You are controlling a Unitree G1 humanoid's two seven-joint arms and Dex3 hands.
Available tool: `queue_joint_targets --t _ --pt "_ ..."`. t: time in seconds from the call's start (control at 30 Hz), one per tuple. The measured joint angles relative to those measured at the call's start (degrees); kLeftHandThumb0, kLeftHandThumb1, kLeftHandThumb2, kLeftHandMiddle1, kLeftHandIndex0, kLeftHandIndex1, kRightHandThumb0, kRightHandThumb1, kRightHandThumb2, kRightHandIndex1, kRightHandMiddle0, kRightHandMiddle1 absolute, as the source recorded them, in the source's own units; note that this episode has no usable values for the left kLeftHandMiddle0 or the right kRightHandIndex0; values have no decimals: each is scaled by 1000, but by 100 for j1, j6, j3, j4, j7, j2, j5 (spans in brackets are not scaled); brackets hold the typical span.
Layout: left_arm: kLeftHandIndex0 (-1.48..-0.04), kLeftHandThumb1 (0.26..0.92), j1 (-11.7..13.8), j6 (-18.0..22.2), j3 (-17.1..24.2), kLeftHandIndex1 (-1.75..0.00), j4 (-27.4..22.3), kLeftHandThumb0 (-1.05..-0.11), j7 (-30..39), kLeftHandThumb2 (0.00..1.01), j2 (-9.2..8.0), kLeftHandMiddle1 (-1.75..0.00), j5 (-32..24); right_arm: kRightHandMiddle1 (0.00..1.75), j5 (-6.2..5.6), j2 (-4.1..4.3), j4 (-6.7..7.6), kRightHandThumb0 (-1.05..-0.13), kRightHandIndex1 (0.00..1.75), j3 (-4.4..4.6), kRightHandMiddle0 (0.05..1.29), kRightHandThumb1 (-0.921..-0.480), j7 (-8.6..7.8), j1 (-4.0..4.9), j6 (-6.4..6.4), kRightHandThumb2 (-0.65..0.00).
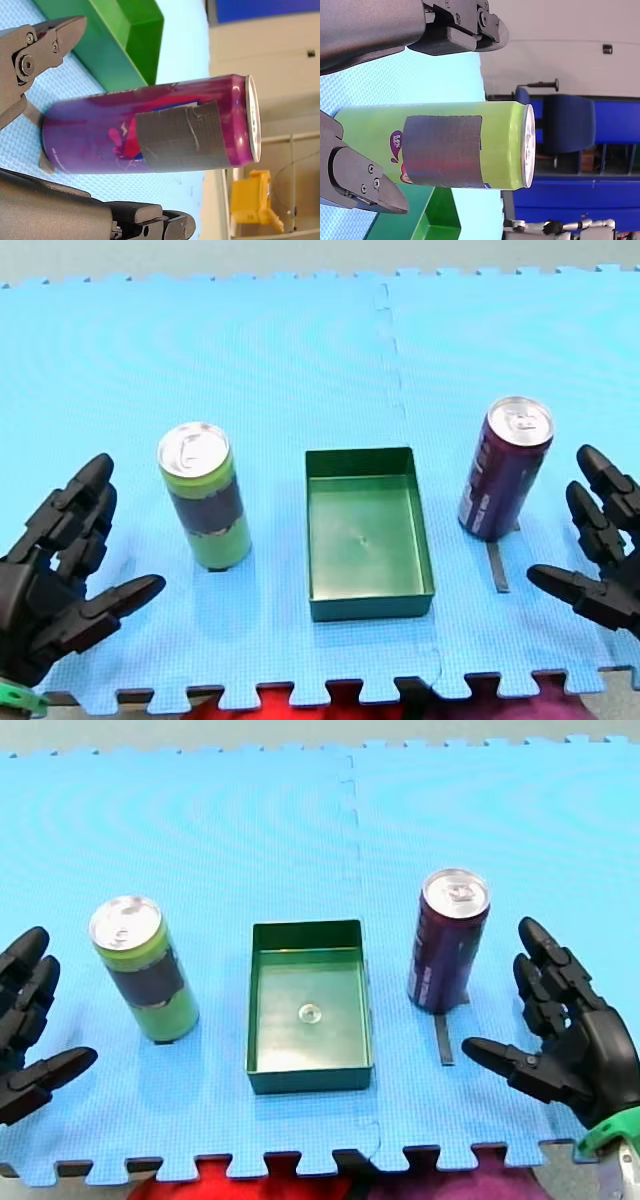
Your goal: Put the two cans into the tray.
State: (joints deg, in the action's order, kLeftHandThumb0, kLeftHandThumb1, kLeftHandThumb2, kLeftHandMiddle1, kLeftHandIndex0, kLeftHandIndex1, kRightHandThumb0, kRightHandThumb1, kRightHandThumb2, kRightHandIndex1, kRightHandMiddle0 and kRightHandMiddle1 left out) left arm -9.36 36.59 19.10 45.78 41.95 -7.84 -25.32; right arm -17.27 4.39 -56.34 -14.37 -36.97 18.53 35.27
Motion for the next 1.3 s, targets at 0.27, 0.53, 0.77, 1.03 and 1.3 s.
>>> queue_joint_targets --t 0.27,0.53,0.77,1.03,1.3 --pt "-237 673 -60 14 81 -2 155 -1048 70 1 -23 0 -5 0 -79 -8 -28 -938 0 -104 118 -614 0 51 0 -6" --pt "-241 677 -115 69 129 -3 272 -1048 99 3 -33 0 16 0 -124 -24 -25 -982 3 -158 108 -634 3 71 2 -7" --pt "-244 675 -184 96 173 -4 401 -1048 191 1 -35 0 4 0 -124 -38 4 -1011 11 -156 105 -656 3 74 -14 -9" --pt "-247 675 -232 110 215 -3 506 -1048 260 1 -39 0 -11 0 -169 -24 0 -1034 12 -172 100 -681 -105 104 -115 -10" --pt "-250 680 -244 112 221 -4 523 -1048 257 2 -43 0 0 0 -72 -9 -28 -1048 17 -141 96 -733 -107 137 -34 -23"
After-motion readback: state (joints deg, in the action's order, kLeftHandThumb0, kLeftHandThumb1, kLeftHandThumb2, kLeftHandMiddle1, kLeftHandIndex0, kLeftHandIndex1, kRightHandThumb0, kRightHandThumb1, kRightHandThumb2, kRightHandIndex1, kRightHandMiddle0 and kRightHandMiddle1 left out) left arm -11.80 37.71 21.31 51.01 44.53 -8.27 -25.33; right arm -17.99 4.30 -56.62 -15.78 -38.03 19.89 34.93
